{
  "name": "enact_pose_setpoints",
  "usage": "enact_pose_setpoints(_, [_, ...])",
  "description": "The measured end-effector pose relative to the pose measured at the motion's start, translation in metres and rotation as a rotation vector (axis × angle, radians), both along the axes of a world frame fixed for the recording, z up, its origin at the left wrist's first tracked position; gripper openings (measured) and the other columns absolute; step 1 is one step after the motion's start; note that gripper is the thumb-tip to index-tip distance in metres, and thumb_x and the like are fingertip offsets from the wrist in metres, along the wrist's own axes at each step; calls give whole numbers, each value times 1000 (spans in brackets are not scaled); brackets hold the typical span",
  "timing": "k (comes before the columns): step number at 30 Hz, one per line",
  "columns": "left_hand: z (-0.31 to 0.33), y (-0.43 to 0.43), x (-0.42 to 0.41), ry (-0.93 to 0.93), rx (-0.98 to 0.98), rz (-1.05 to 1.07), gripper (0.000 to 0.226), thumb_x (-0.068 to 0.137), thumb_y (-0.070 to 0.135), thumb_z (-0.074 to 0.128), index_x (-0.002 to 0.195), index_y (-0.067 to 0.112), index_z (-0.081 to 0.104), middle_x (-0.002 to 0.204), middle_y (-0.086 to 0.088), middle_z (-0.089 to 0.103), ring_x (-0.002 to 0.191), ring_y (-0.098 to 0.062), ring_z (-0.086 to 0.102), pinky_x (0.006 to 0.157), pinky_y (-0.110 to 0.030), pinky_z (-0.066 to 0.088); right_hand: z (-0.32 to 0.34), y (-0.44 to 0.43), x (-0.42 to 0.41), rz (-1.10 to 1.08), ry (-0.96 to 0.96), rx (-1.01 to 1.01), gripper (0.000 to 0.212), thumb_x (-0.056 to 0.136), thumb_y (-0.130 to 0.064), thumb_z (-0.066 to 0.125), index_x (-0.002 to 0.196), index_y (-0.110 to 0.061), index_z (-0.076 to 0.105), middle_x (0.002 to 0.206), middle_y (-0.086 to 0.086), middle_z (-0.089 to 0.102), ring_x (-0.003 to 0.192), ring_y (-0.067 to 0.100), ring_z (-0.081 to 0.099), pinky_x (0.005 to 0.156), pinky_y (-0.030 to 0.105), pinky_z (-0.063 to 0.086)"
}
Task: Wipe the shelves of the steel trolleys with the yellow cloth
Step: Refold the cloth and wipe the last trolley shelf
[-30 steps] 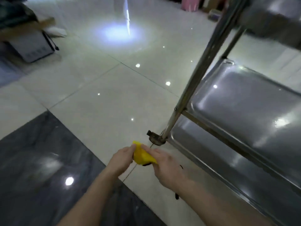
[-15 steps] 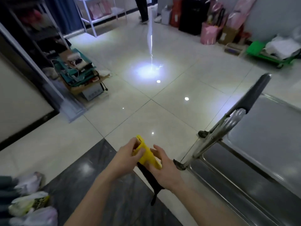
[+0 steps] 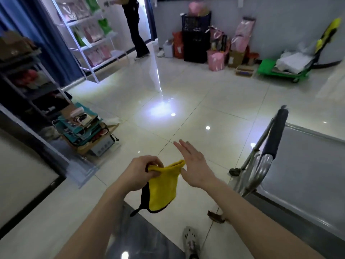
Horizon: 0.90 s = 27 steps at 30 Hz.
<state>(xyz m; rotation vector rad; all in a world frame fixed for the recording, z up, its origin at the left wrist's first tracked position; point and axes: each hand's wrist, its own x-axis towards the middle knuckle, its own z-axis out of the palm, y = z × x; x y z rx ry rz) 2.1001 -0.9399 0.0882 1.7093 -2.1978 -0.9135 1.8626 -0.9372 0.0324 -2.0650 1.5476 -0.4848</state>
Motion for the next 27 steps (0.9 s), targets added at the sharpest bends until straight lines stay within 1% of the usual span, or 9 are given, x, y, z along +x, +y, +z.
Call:
enact_pose_setpoints(3, [-12, -69, -20, -24, 7, -109, 22, 96, 14, 78, 103, 35, 77, 105, 16, 72, 100, -7, 65, 79, -18, 49, -7, -62, -28, -15, 168, 174, 51, 107, -26, 52, 158, -33, 46, 163, -3, 47, 161, 21, 23, 130, 66, 2])
enact_pose_setpoints(6, [-28, -148, -30, -15, 8, -158, 23, 96, 15, 79, 111, 32, 78, 107, 17, 74, 100, -4, 66, 77, -11, 47, -17, -117, -56, -105, 75, 171, 24, 107, -35, 58, 127, -30, 71, 127, -7, 70, 123, 18, 61, 121, 52, 37])
enact_pose_setpoints(9, [-38, -230, -40, -83, 12, -204, 23, 93, 18, 82, 113, 28, 78, 106, 12, 75, 99, -9, 68, 78, -14, 49, -15, -163, -78, -222, -68, 151, 17, 103, -40, 66, 115, -30, 73, 111, -12, 71, 103, 12, 63, 95, 34, 53])
enact_pose_setpoints(12, [-42, -302, -63, -131, 1, -220, 16, 90, 22, 84, 95, 32, 73, 94, 14, 71, 92, -12, 67, 73, -20, 51, -9, -207, -97, -301, -74, 100, 13, 101, -37, 69, 109, -28, 72, 104, -13, 69, 98, 10, 61, 90, 31, 50])
enact_pose_setpoints(16, [-40, -384, -112, 22, 15, -251, 15, 89, 23, 82, 96, 30, 72, 96, 14, 75, 102, -4, 70, 90, -31, 58, -1, -265, -135, -465, -90, 82, 7, 102, -35, 67, 105, -28, 69, 101, -14, 66, 96, 10, 60, 86, 31, 50])
enact_pose_setpoints(20, [-36, -471, -180, 149, 56, -376, 16, 86, 21, 85, 93, 31, 74, 90, 13, 77, 92, -7, 74, 85, -36, 63, -4, -324, -187, -586, -4, 194, 15, 99, -37, 68, 111, -28, 65, 107, -10, 67, 102, 16, 63, 90, 36, 55])
enact_pose_setpoints(23, [-35, -538, -241, 193, 125, -538, 21, 81, 20, 91, 92, 31, 76, 87, 10, 77, 86, -11, 74, 83, -43, 64, -10, -372, -220, -643, -19, 306, 55, 86, -48, 78, 133, -31, 55, 127, -7, 63, 111, 18, 63, 93, 39, 59])
enact_pose_setpoints(25, [-34, -577, -284, 179, 174, -649, 30, 76, 21, 96, 94, 29, 73, 86, 8, 77, 82, -12, 75, 81, -41, 64, -11, -407, -233, -659, -72, 315, 83, 84, -51, 83, 155, -36, 43, 154, -10, 52, 134, 18, 54, 109, 40, 52])
enact_pose_setpoints(27, [-31, -614, -329, 144, 212, -752, 40, 74, 27, 99, 97, 31, 67, 89, 6, 78, 83, -13, 76, 80, -38, 66, -7, -442, -246, -686, -185, 317, 80, 87, -52, 83, 157, -41, 45, 155, -12, 55, 133, 16, 55, 109, 38, 51])
